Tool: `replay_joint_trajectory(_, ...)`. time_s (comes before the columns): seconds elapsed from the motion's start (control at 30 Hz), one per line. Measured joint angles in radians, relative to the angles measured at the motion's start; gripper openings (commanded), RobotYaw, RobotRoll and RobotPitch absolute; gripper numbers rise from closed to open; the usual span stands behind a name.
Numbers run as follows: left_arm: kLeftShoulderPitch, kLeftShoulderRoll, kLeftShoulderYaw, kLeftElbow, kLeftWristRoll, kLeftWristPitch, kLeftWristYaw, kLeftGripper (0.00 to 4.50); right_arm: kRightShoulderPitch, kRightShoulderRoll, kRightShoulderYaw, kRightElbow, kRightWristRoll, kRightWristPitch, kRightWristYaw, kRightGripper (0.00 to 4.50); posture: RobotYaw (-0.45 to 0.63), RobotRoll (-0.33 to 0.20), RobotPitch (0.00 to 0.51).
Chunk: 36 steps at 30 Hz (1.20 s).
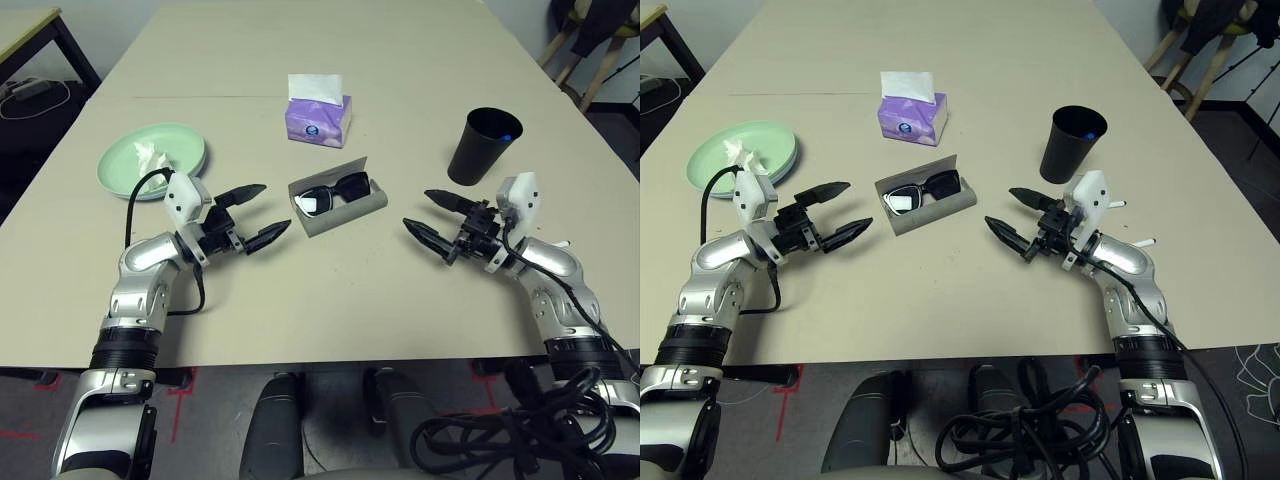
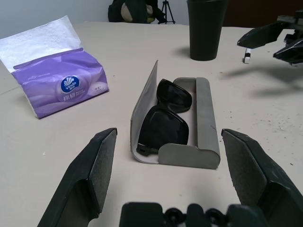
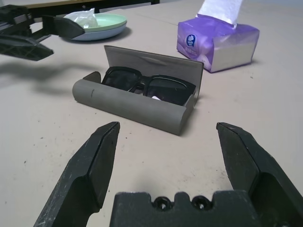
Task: Organize and tidy the items on the table.
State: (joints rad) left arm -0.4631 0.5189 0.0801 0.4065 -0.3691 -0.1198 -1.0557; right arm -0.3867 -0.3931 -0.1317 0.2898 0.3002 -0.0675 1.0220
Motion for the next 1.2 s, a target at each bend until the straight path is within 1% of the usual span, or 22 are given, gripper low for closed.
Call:
replay_joint_trajectory(0.07, -0.002, -0.032, 0.000, 0.018, 0.003, -0.004, 0.018, 4.50, -0.009, 0.001, 0.000, 0.035, 0.000, -0.050, 0.001, 4.48, 0.10, 0.000, 0.120)
replay_joint_trajectory(0.17, -0.003, -0.059, -0.005, 0.048, 0.019, -0.013, 0.035, 3.87, -0.028, 0.004, 0.000, 0.066, 0.005, -0.093, 0.002, 4.50, 0.10, 0.000, 0.119)
replay_joint_trajectory(0.33, -0.044, -0.060, -0.004, 0.091, 0.040, -0.032, 0.064, 2.00, -0.053, 0.010, 0.000, 0.066, 0.026, -0.079, -0.019, 4.50, 0.08, 0.000, 0.117)
replay_joint_trajectory(0.4, -0.070, -0.060, -0.002, 0.133, 0.057, -0.012, 0.109, 1.13, -0.067, 0.009, 0.000, 0.060, 0.040, -0.055, -0.037, 4.50, 0.08, 0.000, 0.117)
replay_joint_trajectory(0.43, -0.083, -0.061, 0.000, 0.152, 0.062, 0.002, 0.138, 0.80, -0.071, 0.009, 0.000, 0.053, 0.048, -0.044, -0.040, 4.50, 0.07, 0.000, 0.117)
replay_joint_trajectory(0.5, -0.114, -0.067, 0.011, 0.190, 0.075, 0.032, 0.199, 0.02, -0.071, 0.004, 0.000, 0.041, 0.061, -0.036, -0.041, 4.50, 0.07, 0.000, 0.118)
replay_joint_trajectory(0.67, -0.196, -0.081, 0.017, 0.267, 0.123, 0.063, 0.328, 0.02, -0.063, -0.012, 0.000, 0.026, 0.059, -0.031, -0.058, 4.50, 0.07, 0.000, 0.121)
replay_joint_trajectory(0.73, -0.232, -0.103, 0.017, 0.308, 0.146, 0.065, 0.376, 0.02, -0.061, -0.013, 0.000, 0.022, 0.060, -0.028, -0.061, 4.50, 0.06, 0.000, 0.122)
replay_joint_trajectory(0.83, -0.263, -0.139, 0.007, 0.353, 0.162, 0.053, 0.388, 0.02, -0.060, -0.013, 0.002, 0.019, 0.060, -0.024, -0.068, 4.50, 0.06, 0.000, 0.122)
replay_joint_trajectory(0.9, -0.268, -0.155, -0.011, 0.358, 0.169, 0.036, 0.362, 0.02, -0.060, -0.013, 0.002, 0.019, 0.060, -0.023, -0.072, 4.50, 0.05, 0.000, 0.120)
replay_joint_trajectory(1.07, -0.265, -0.166, -0.052, 0.347, 0.170, 0.012, 0.215, 0.02, -0.061, -0.017, 0.002, 0.019, 0.059, -0.023, -0.075, 4.50, 0.05, 0.000, 0.119)
replay_joint_trajectory(1.2, -0.220, -0.167, -0.076, 0.271, 0.148, 0.003, 0.070, 0.02, -0.061, -0.022, 0.002, 0.019, 0.059, -0.023, -0.077, 4.50, 0.05, 0.000, 0.118)
